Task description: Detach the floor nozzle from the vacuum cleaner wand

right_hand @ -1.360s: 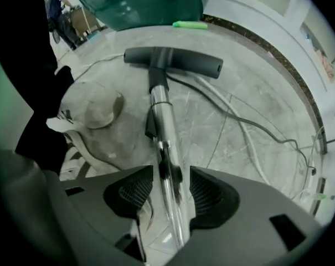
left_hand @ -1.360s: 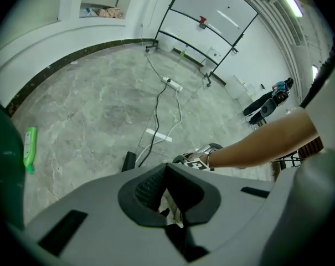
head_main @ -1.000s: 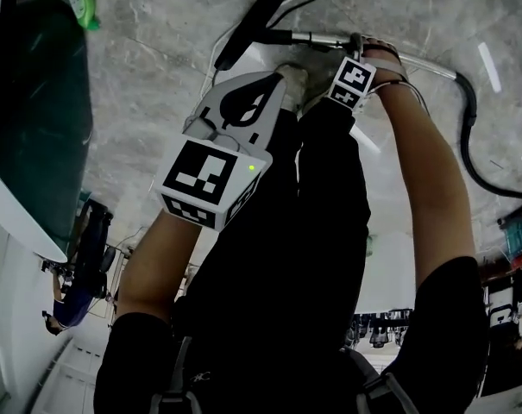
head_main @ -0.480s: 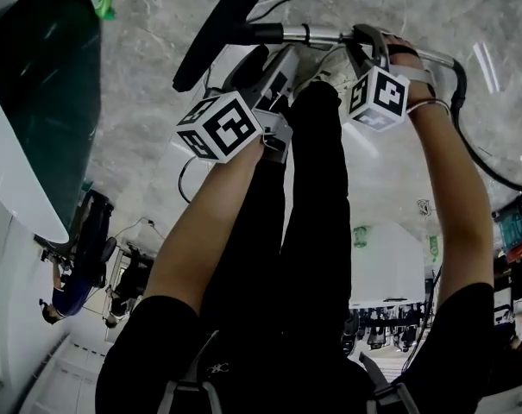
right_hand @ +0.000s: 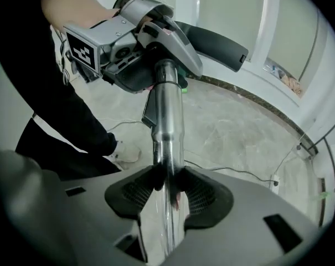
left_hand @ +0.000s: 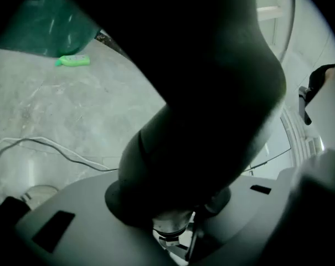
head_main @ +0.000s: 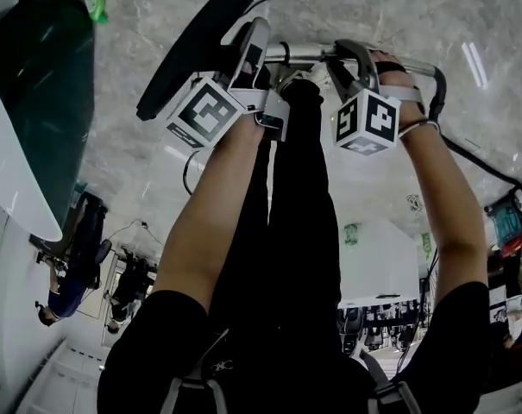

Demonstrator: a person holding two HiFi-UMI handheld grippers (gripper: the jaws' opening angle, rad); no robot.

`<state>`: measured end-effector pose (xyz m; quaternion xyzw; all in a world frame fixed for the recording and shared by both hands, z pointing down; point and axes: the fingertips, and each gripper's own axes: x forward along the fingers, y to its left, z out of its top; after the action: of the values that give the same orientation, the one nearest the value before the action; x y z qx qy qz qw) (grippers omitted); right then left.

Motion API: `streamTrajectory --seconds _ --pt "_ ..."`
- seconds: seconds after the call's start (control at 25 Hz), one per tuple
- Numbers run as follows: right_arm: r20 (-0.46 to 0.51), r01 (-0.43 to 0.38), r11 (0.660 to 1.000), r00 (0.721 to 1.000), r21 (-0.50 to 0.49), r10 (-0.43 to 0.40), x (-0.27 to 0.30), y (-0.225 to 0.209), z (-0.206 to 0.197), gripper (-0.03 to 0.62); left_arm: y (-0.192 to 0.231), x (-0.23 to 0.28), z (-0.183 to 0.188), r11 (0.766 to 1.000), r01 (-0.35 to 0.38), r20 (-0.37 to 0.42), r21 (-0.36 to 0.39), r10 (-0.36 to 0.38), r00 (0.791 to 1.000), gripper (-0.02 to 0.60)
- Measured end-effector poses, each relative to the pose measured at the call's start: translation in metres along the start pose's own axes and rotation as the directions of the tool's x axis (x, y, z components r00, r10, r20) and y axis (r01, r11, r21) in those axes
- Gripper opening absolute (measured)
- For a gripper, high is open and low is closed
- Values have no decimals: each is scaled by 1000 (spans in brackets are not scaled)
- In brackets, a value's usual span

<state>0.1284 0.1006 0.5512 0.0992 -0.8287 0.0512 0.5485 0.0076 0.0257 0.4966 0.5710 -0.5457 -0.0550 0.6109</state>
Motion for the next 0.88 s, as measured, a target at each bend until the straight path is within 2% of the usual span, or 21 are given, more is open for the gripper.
streamTrajectory --seconds 0.12,0.2,0.28,0.36,0.44,0.52,0.6,0.68,0.76,0.8,0.88 --pt "-2 -107 994 994 18 107 -1 14 -3 186 -9 -5 -10 998 40 -49 42 -38 998 146" --pt "14 -143 990 990 -20 143 9 22 3 187 -17 -8 -14 992 90 -70 85 -84 994 146" --pt "75 -129 990 988 -52 133 18 28 15 187 -34 -11 -21 983 150 -94 109 -141 986 146" --pt "136 -100 994 985 -42 104 20 26 23 182 -47 -10 -25 979 175 -106 108 -164 981 144" --pt "151 -67 998 986 -3 67 19 20 25 89 -48 -9 -25 979 165 -105 119 -153 983 146" --pt "150 -57 998 987 24 53 19 18 25 52 -50 -10 -25 975 172 -107 139 -157 982 146" --pt "156 -103 994 983 36 96 16 23 26 51 -55 -11 -27 966 204 -123 160 -185 975 144" --pt "171 -195 980 968 49 184 11 30 25 51 -62 -11 -30 950 241 -159 198 -212 964 144" --pt "194 -336 940 928 60 319 3 42 24 51 -74 -13 -36 914 313 -224 259 -258 940 143" --pt "209 -428 902 889 62 407 -4 51 24 51 -81 -17 -40 885 364 -268 291 -290 919 143" --pt "239 -614 787 774 60 586 -22 69 28 51 -93 -25 -45 828 456 -345 326 -345 873 143"
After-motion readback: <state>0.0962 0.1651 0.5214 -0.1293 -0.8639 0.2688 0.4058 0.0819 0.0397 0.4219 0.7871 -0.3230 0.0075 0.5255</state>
